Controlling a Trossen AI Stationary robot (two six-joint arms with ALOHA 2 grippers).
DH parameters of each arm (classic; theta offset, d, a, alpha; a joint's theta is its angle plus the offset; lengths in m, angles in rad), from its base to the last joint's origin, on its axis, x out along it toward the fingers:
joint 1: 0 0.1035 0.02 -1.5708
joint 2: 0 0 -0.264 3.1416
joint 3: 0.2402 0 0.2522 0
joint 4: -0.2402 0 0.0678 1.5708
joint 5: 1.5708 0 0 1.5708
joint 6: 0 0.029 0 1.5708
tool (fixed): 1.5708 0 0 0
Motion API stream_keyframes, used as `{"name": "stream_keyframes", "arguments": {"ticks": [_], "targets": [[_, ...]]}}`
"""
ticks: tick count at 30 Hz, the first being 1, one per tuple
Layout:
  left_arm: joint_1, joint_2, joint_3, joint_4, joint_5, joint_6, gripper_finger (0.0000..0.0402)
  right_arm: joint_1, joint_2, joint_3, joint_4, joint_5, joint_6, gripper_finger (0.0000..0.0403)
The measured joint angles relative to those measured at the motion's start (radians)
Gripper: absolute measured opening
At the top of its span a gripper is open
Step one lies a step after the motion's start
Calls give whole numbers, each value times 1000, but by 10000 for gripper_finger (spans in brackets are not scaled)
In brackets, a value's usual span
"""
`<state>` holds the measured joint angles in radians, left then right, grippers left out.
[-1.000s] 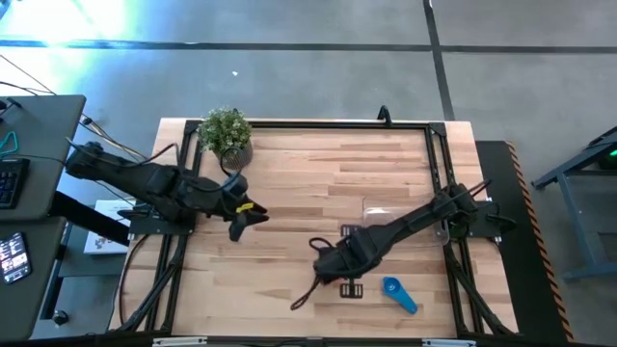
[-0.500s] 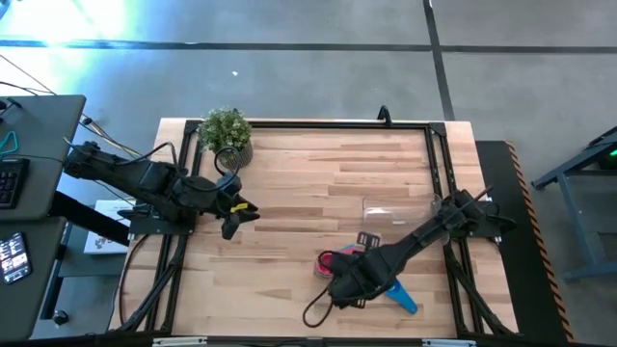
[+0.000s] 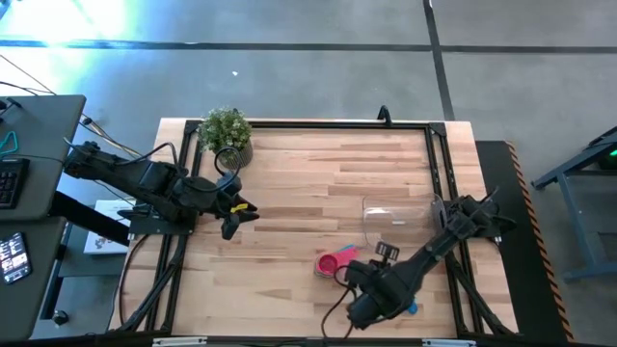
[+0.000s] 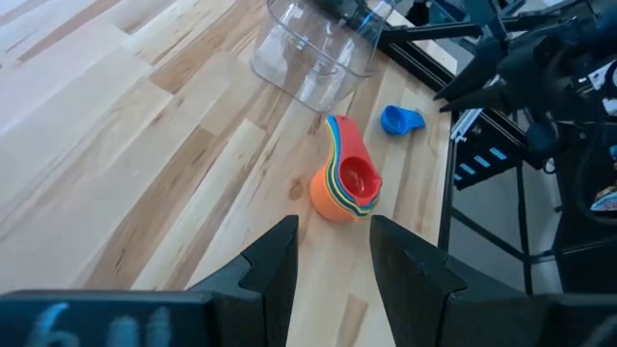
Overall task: Nest measuring cups in basket
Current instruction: Stack the red measuring cup on top of the light blue measuring cup
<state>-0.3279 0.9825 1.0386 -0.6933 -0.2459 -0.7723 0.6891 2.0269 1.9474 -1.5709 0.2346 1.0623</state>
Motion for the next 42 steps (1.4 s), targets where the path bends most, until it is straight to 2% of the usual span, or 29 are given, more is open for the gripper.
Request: {"name": "stream_keyframes", "arguments": {"ticks": [3, 7, 15, 17, 21, 25, 32, 38, 42], "targets": [[0, 0, 0, 0, -3, 0, 122, 17, -35, 0, 0, 27, 35, 61], [0, 0, 0, 1, -3, 1, 122, 31, -95, 0, 0, 116, 63, 61], [0, 0, 0, 1, -27, -5, 122, 21, -202, -10, 3, 292, 2, 61], [0, 0, 0, 2, -31, -11, 122, 14, -248, -73, 4, 318, 14, 61], [0, 0, 0, 2, -32, -28, 122, 1, -378, -309, 22, 262, 139, 61], [0, 0, 0, 2, -32, -47, 122, 0, -522, -507, 201, 289, 169, 61], [0, 0, 0, 2, -39, -82, 122, -25, -698, -777, 541, 262, 81, 61], [0, 0, 0, 2, -62, -90, 122, -68, -704, -953, 926, 133, -27, 61], [0, 0, 0, 2, -71, -90, 122, -83, -653, -1002, 1088, 71, -50, 61]]}}
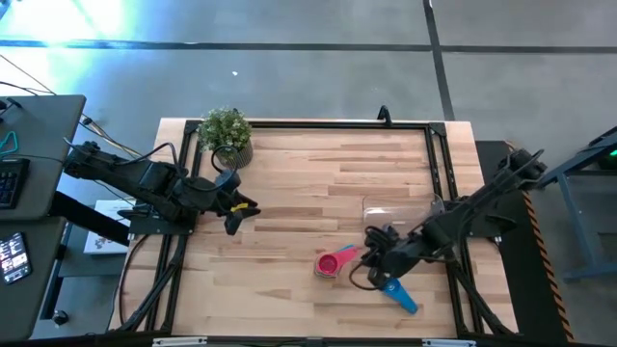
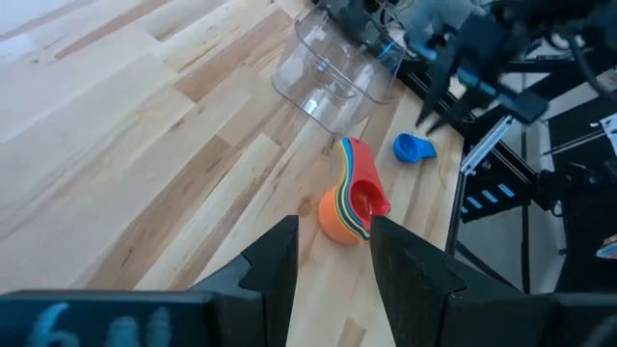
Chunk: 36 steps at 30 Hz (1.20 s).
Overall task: Nest measuring cups in basket
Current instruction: Stack the red measuring cup on top of the light blue measuring cup, then stack the dark blue measuring cup on top of the red measuring cup
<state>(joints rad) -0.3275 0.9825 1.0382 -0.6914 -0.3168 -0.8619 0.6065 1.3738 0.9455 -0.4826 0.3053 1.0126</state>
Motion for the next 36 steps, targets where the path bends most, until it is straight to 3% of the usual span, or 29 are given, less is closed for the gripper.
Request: {"name": "stream_keyframes", "arguments": {"ticks": [9, 24, 36], "targets": [[0, 0, 0, -1, -30, 1, 122, -38, 169, 28, 96, -164, -37, 61], [0, 0, 0, -1, -32, 8, 122, -138, 244, 30, 122, -179, -24, 61], [0, 0, 0, -2, -32, 10, 122, -138, 239, 30, 159, -230, -19, 61]]}}
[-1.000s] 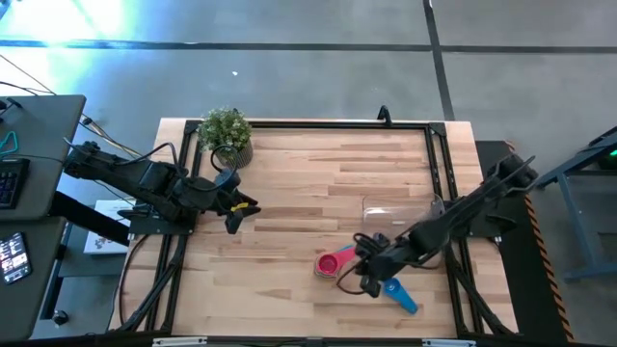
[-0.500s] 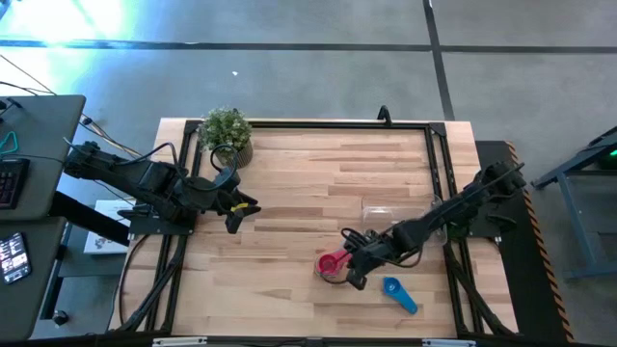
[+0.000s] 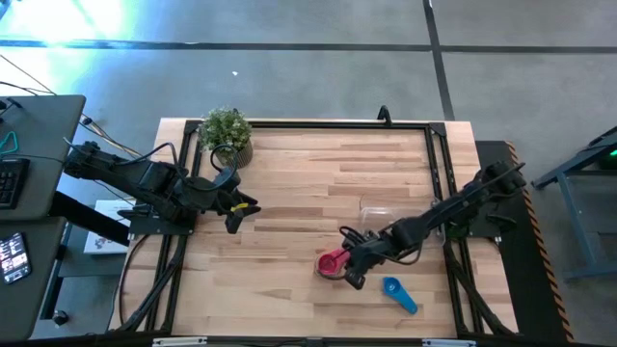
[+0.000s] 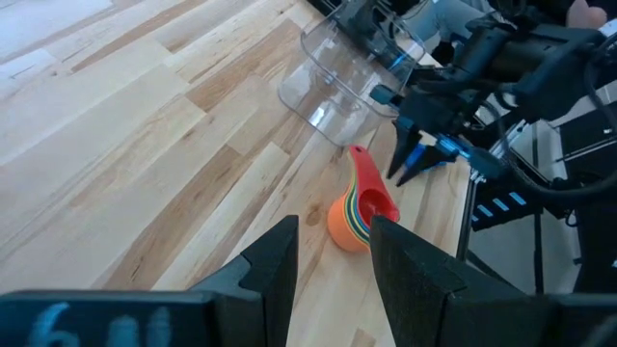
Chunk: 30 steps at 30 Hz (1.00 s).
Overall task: Nest measuring cups in basket
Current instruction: Stack the dark blue measuring cup on top of the red measuring cup
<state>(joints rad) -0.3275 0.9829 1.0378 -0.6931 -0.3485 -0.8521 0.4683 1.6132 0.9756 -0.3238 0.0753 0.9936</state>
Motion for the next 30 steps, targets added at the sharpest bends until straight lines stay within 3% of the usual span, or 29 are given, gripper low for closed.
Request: {"name": "stream_keyframes", "arguments": {"ticks": [7, 14, 21, 30], "targets": [[0, 0, 0, -1, 0, 0, 122, 31, -18, 93, -71, 13, -5, 61], [0, 0, 0, -1, 0, 17, 122, 95, -20, 291, -474, 95, 53, 62], [0, 0, 0, -1, 0, 19, 122, 227, -21, 393, -808, 246, 322, 61], [0, 0, 0, -1, 0, 19, 122, 424, -21, 291, -824, 265, 739, 62]]}}
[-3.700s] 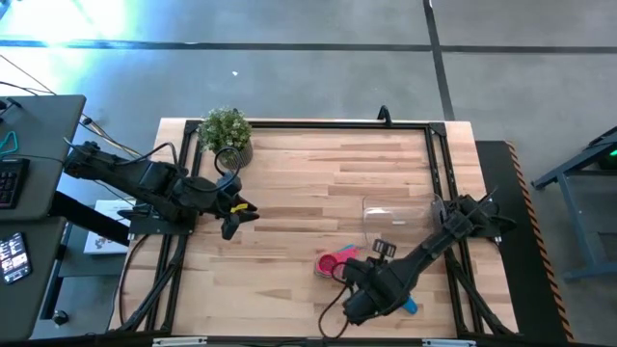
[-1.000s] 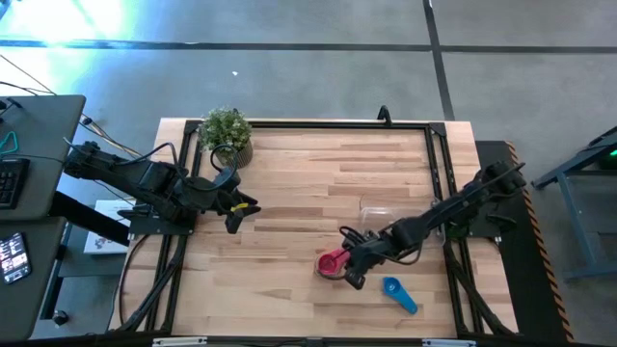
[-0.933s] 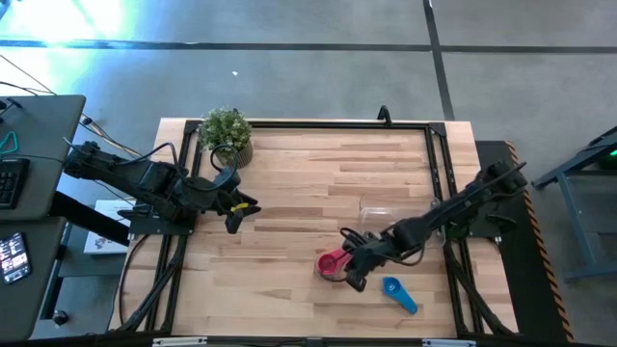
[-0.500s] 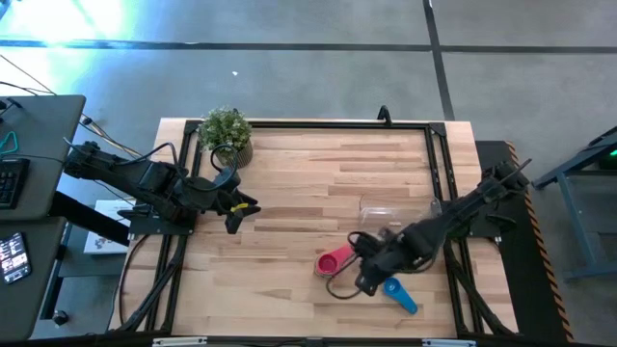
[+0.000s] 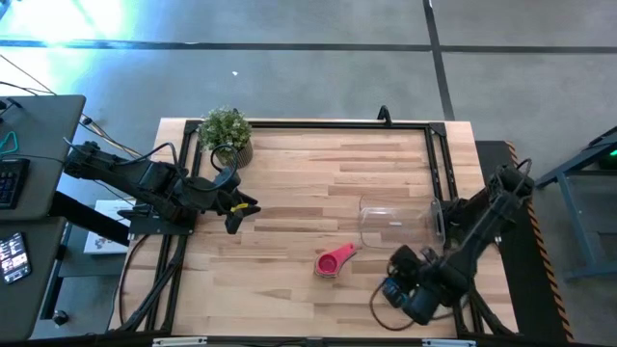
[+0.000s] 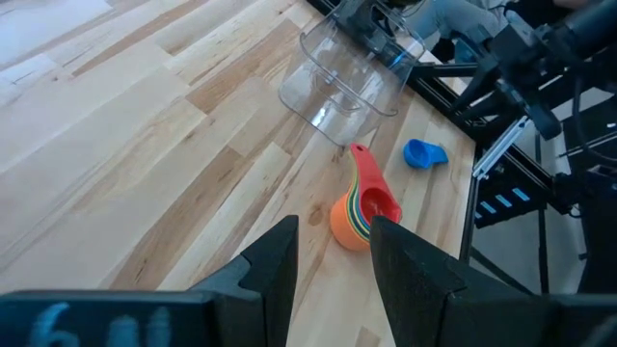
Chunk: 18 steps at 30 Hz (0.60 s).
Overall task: Nest measuring cups in basket
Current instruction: Stack the dark blue measuring cup on top of the red measuring cup
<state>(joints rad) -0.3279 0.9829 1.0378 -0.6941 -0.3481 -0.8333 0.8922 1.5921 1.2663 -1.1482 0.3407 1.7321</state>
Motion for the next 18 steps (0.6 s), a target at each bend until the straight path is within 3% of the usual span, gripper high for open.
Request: {"name": "stream_keyframes", "arguments": {"ticks": [10, 18], "targets": [[0, 0, 0, 0, 0, 0, 122, 126, 0, -121, 43, -30, 228, 62], [0, 0, 0, 1, 0, -3, 122, 120, 0, -240, 218, -92, 141, 63]]}}
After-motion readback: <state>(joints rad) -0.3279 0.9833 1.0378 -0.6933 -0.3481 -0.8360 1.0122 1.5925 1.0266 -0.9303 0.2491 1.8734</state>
